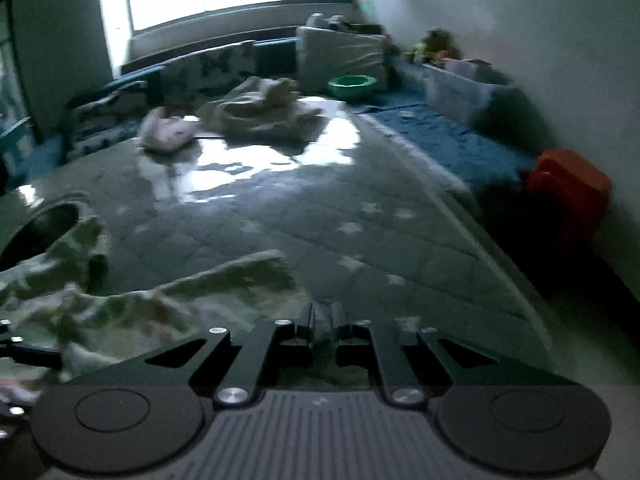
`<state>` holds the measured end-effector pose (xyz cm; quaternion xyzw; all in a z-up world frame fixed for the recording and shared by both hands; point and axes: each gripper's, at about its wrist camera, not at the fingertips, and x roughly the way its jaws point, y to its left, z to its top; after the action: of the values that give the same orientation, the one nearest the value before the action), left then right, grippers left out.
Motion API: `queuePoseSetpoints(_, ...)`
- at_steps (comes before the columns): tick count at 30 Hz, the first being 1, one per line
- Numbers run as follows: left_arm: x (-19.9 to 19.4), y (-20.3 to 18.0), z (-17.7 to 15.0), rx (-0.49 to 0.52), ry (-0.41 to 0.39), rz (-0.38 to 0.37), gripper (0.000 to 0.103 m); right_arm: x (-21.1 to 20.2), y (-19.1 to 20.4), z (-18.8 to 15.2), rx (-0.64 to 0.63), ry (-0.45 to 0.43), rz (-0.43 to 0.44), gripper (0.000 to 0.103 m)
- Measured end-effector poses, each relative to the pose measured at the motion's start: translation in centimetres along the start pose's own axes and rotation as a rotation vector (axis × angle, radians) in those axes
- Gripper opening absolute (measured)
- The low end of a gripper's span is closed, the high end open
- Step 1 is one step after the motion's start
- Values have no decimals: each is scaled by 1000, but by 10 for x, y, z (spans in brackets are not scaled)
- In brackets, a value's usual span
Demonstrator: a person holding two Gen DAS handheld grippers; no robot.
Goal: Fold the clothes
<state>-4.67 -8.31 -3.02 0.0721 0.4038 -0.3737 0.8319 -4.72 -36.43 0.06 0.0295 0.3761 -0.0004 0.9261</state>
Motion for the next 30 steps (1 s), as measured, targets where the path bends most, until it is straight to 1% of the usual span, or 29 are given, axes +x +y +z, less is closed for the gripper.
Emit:
queuePoseSetpoints(1,1,0,0,-4,2,-2,65,1,6,2,-16,-7,29,11)
queuePoseSetpoints(3,0,1,0,-15,3,0,65,11,20,6,-50,-4,83,23)
queuePoseSetpoints(4,0,1,0,-22,3,1,65,17,27,9,-67,-2,110,32)
queuePoseSetpoints(5,-3,2,0,-27,1,6,65,23,34,11,-85,0,137,34)
queuePoseSetpoints(8,-16,9,0,-44,-20,36,65,38,41,14,-107,25,137,34)
queuePoseSetpoints(10,-30,20,2,-64,-48,69,68,48,46,16,-121,41,135,34)
queuePoseSetpoints(13,-52,45,4,-99,-90,149,69,63,53,19,-142,66,132,35)
queuePoseSetpoints(15,-65,67,3,-127,-108,220,71,67,57,23,-154,69,145,35)
queuePoseSetpoints(18,-80,105,-1,-185,-105,343,71,61,69,41,-163,58,219,37)
queuePoseSetpoints(19,-85,117,-3,-205,-104,384,71,61,78,48,-173,57,258,39)
queuePoseSetpoints(21,-93,142,-8,-237,-92,459,71,63,96,62,-191,60,332,41)
queuePoseSetpoints(24,-103,175,-18,-272,-56,547,73,71,127,78,-222,68,423,48)
queuePoseSetpoints(25,-106,184,-21,-278,-45,568,73,74,137,82,-237,66,442,53)
queuePoseSetpoints(26,-108,192,-23,-283,-34,581,73,79,146,86,-250,64,453,55)
queuePoseSetpoints(30,-113,213,-31,-290,9,601,75,100,174,98,-274,79,490,58)
